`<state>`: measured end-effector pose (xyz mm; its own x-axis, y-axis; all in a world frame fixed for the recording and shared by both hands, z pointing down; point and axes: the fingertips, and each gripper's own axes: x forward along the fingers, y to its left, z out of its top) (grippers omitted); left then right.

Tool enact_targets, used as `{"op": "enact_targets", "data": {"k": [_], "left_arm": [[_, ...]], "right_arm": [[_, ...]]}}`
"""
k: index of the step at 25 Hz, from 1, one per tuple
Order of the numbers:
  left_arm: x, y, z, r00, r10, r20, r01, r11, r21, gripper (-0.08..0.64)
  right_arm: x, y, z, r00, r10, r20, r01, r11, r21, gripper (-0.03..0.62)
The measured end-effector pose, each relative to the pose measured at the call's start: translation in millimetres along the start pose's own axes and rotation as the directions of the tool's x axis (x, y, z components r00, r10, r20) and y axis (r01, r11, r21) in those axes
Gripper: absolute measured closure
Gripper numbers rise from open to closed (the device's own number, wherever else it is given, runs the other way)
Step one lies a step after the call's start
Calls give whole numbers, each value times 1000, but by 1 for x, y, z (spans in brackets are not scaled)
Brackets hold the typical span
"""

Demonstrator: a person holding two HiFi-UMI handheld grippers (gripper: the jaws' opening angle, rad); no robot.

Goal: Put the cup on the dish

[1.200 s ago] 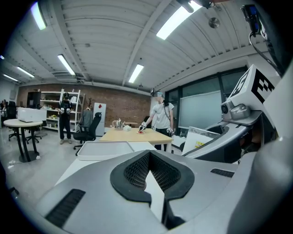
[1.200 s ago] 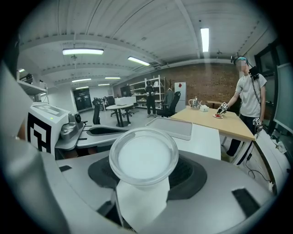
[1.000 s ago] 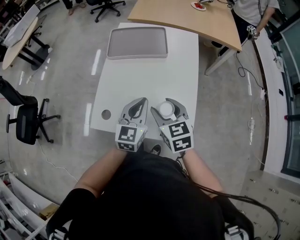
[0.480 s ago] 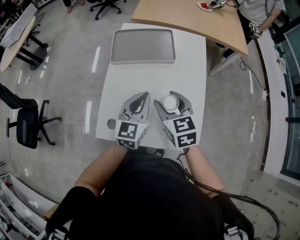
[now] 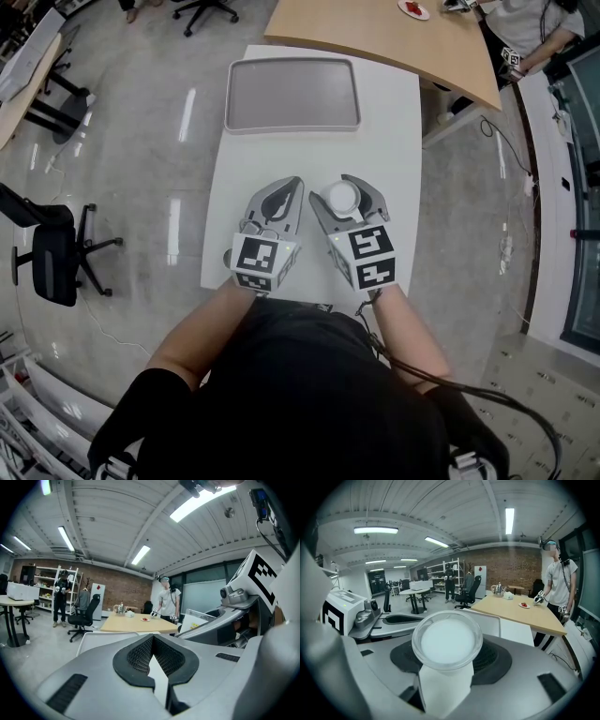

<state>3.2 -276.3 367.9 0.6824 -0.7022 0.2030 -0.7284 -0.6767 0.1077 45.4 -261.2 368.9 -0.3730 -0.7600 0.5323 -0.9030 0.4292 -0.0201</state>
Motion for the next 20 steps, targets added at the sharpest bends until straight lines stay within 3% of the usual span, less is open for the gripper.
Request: {"op": "enact_targets", "data": {"k": [13, 20], "left_arm": [[6, 37, -15, 999, -34, -24, 33, 999, -30, 555], [23, 41, -20, 1000, -11, -25, 10, 999, -45, 555]], "right_arm": [[38, 3, 7, 999, -40, -31, 41, 999, 18, 354], [45, -7, 2, 999, -20, -40, 21, 999, 26, 354]]}}
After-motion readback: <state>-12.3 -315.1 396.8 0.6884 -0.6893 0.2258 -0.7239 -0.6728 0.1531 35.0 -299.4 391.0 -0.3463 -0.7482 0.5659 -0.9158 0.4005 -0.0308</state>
